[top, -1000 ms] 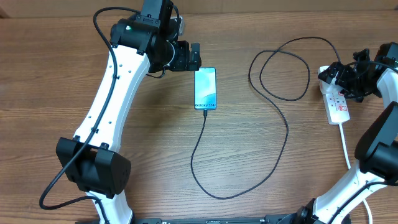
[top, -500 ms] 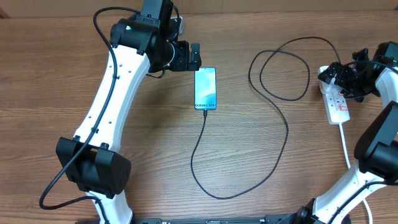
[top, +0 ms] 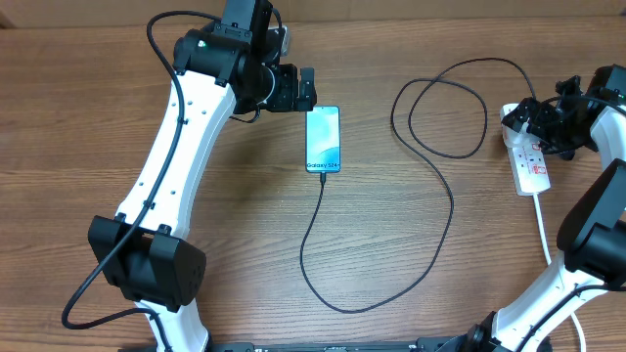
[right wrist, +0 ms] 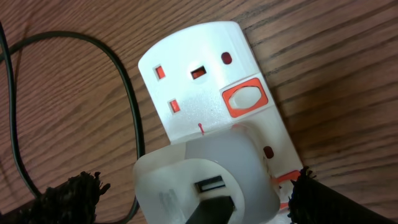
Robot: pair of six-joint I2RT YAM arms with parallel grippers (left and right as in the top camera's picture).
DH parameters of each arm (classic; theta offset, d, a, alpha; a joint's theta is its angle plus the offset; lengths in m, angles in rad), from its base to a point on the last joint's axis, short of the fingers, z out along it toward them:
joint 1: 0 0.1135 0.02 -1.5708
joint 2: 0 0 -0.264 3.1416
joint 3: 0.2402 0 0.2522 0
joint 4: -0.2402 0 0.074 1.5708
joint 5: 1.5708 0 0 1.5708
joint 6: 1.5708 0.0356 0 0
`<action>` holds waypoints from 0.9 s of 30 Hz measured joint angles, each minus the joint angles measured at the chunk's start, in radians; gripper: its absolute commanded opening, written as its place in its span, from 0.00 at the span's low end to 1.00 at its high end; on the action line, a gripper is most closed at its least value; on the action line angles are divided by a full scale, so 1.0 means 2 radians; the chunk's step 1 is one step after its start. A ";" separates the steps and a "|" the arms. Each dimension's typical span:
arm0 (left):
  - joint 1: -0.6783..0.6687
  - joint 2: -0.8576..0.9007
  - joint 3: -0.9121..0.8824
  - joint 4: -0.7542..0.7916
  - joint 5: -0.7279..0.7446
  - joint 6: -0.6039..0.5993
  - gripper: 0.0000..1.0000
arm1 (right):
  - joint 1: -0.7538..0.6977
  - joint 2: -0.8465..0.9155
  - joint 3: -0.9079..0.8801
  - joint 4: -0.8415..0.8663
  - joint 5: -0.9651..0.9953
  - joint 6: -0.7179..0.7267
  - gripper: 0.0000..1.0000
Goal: Plug charger to phone and switch on socket
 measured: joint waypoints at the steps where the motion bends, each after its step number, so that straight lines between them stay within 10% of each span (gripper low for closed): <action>1: 0.000 0.000 0.000 0.000 0.000 0.000 1.00 | 0.000 0.001 0.000 0.000 -0.001 0.000 1.00; 27: 0.000 0.000 0.000 0.000 0.000 0.000 1.00 | -0.002 0.011 0.004 -0.013 -0.018 -0.004 1.00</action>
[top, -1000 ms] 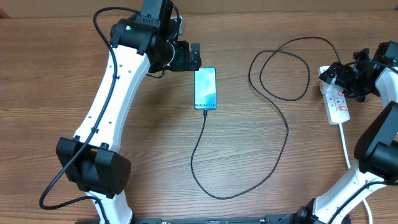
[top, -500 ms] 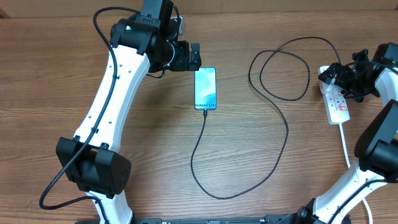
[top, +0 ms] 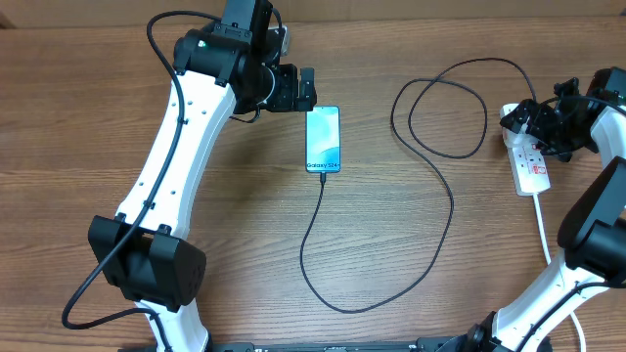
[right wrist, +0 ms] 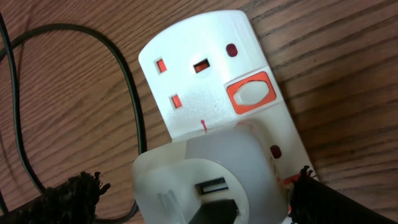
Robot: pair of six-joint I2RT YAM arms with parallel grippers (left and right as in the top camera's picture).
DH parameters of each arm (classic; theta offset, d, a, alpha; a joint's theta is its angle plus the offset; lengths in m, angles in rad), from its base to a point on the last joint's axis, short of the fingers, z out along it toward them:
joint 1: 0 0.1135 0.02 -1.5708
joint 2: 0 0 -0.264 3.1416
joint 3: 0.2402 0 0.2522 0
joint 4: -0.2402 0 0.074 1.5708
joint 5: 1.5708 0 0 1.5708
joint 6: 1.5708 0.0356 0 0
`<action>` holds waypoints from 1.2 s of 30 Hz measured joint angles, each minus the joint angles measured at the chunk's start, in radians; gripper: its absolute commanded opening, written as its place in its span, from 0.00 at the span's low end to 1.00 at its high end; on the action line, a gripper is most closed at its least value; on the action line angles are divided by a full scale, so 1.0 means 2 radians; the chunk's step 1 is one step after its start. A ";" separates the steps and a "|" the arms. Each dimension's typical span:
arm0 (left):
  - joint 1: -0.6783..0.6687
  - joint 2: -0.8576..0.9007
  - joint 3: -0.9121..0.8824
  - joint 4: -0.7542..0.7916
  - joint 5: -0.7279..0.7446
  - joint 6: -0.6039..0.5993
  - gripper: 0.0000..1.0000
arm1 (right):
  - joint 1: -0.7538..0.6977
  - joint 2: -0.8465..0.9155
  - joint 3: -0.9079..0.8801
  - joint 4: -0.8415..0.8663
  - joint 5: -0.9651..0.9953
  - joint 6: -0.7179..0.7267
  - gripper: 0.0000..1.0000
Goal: Plug charger to phone and switch on socket
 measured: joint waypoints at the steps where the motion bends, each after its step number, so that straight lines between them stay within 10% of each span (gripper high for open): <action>1: 0.000 0.000 0.000 0.000 0.000 0.000 1.00 | 0.000 0.000 0.000 0.000 0.000 0.000 1.00; 36: 0.000 0.000 0.000 0.000 0.000 0.000 1.00 | -0.003 0.000 0.000 0.001 -0.016 -0.002 1.00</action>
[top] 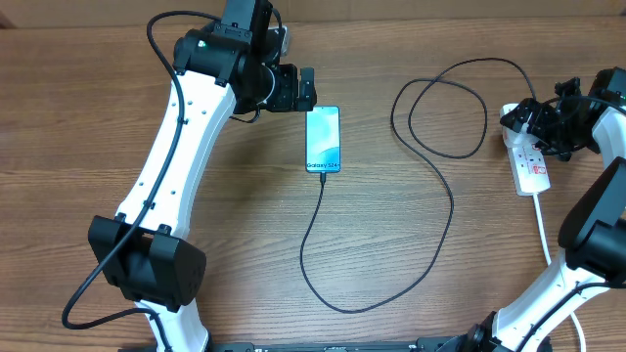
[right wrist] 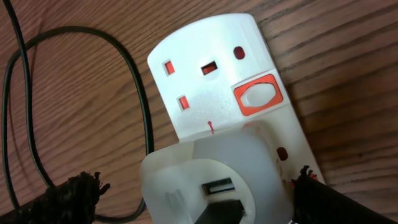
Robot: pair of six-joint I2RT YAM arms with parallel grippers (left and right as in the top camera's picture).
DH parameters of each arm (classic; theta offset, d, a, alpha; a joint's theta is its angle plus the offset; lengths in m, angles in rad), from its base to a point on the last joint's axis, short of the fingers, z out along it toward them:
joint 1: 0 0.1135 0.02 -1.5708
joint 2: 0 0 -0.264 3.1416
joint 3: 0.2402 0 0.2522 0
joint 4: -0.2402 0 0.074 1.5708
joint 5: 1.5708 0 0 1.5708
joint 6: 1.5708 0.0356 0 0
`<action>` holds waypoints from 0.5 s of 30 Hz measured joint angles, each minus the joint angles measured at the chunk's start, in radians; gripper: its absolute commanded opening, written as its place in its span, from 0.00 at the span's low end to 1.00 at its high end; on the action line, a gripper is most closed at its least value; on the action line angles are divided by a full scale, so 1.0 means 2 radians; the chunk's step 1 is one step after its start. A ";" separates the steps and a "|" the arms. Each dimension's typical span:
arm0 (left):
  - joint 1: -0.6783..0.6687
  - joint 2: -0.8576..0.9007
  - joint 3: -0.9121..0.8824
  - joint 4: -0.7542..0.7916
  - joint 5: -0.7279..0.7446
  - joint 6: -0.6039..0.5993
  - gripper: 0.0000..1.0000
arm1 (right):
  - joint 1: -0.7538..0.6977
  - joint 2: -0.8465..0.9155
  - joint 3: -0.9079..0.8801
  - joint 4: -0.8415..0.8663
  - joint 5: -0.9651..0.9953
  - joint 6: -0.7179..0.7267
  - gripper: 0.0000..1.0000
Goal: Plug charger to phone and switch on socket
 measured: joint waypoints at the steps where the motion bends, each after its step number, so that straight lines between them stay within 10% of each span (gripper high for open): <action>1: 0.000 0.000 0.000 0.000 0.000 0.000 1.00 | 0.000 0.000 0.000 -0.001 0.000 -0.001 1.00; 15: 0.000 0.000 0.000 0.000 0.000 0.000 1.00 | 0.000 0.000 0.000 -0.002 0.000 0.000 1.00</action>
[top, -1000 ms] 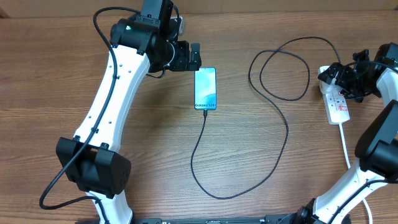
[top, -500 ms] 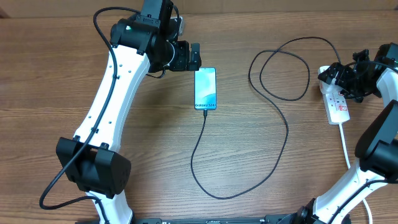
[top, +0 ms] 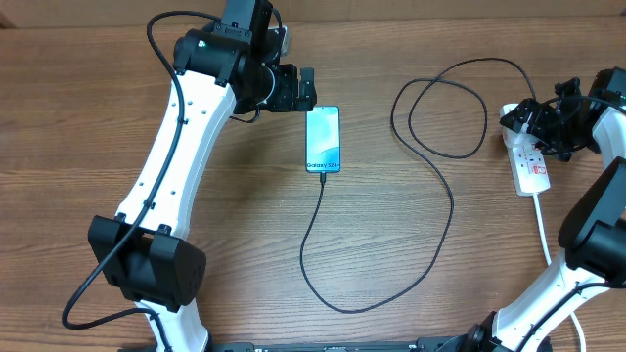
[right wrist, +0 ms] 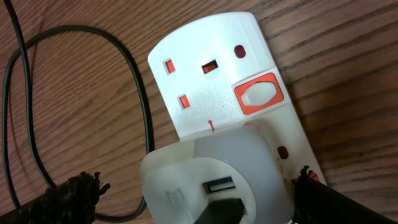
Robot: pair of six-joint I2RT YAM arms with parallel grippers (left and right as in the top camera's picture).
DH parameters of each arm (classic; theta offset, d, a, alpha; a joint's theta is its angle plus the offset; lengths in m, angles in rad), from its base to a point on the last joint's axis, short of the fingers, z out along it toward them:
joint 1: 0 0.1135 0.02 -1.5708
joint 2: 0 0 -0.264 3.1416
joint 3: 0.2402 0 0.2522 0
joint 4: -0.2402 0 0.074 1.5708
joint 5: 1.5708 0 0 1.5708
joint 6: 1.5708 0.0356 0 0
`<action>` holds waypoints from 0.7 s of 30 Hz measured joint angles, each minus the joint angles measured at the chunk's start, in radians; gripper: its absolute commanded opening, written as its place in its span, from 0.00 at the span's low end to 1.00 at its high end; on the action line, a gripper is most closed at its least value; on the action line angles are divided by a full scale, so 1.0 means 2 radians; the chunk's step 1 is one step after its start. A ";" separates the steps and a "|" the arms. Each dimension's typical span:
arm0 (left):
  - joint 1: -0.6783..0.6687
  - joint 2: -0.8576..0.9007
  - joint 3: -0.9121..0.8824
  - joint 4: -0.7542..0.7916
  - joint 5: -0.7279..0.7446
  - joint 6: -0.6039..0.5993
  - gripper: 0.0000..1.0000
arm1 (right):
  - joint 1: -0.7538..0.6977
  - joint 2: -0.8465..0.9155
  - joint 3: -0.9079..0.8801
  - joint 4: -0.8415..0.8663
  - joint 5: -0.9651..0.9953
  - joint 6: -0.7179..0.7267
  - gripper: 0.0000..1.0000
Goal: Plug charger to phone and switch on socket
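Note:
The phone (top: 324, 139) lies screen up and lit at the table's middle, with the black charger cable (top: 311, 240) plugged into its near end. The cable loops right to the white charger adapter (right wrist: 214, 183), which sits in the white socket strip (right wrist: 208, 74). An orange-framed rocker switch (right wrist: 258, 97) shows beside the free socket. My right gripper (right wrist: 196, 183) is open, its fingers either side of the adapter, and the right fingertip (right wrist: 308, 186) sits at the strip's edge by the adapter's own switch, which is mostly hidden. My left gripper (top: 305, 88) hovers open just beyond the phone's far end.
The strip's white lead (top: 541, 220) runs toward the table's front right. The black cable makes a wide loop (top: 440, 108) between the phone and the strip. Bare wooden tabletop (top: 440, 274) surrounds them.
The phone lay plugged in and lit throughout, and my left arm stayed beside it. My right gripper stayed open astride the adapter; the strip moved slightly right and up in the right wrist view between 2.6 s and 0.5 s ago, then held.

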 measured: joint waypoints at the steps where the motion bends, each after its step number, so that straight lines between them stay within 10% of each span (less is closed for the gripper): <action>1: 0.000 0.000 0.000 0.000 0.000 0.000 1.00 | 0.000 0.000 0.000 -0.001 0.000 0.000 1.00; 21: 0.000 0.000 0.000 0.000 0.000 0.000 1.00 | 0.010 0.000 0.002 -0.004 0.016 0.006 1.00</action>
